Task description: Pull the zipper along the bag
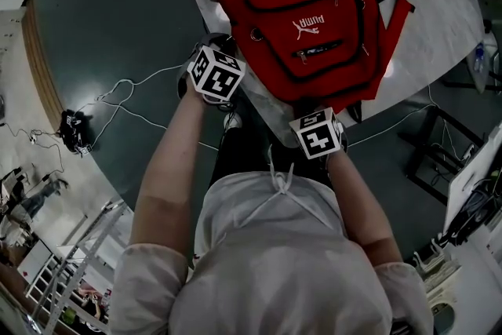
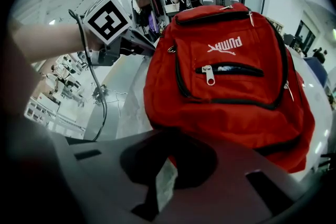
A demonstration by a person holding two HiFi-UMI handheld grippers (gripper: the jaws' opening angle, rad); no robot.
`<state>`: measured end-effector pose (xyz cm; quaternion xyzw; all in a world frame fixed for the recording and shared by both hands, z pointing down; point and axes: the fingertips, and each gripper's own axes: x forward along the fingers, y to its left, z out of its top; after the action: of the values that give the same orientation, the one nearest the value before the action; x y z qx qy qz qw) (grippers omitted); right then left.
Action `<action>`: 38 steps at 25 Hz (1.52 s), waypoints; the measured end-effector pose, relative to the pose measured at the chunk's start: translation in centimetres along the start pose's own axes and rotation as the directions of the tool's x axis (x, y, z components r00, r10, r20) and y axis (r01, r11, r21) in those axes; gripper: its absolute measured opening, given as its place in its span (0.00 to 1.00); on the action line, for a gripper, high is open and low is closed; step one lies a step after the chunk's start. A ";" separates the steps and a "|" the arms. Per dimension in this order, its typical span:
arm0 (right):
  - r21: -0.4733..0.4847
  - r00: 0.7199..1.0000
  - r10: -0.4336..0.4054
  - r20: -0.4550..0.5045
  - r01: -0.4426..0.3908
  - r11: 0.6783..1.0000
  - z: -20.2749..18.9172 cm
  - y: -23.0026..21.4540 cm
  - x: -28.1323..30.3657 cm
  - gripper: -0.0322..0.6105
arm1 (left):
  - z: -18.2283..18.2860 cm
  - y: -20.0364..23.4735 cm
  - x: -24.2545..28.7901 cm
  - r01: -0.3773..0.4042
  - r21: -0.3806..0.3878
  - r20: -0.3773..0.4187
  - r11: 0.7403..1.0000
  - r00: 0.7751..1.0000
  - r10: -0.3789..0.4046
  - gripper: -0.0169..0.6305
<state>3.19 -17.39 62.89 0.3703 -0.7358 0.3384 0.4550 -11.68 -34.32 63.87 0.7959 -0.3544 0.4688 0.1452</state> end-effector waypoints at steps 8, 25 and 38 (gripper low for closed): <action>-0.007 0.999 -0.037 0.017 0.037 0.999 -0.1 -0.2 0.2 0.09 | -0.2 -1.1 -1.0 0.084 -0.110 0.039 0.990 0.996 -0.080 0.30; 0.002 0.983 -0.089 0.159 0.090 0.996 3.1 0.5 -4.8 0.09 | 3.6 -7.5 -13.1 0.131 -0.199 0.373 0.971 0.926 -0.048 0.10; 0.136 0.760 -0.161 0.630 0.097 0.986 14.0 1.4 -18.3 0.09 | 10.5 -5.6 -23.9 0.028 -0.142 0.622 0.989 0.780 0.067 0.06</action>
<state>1.81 -24.05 40.81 0.5340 -0.8024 0.1948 0.1819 -8.32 -26.07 38.72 0.8900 -0.4235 0.1532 0.0715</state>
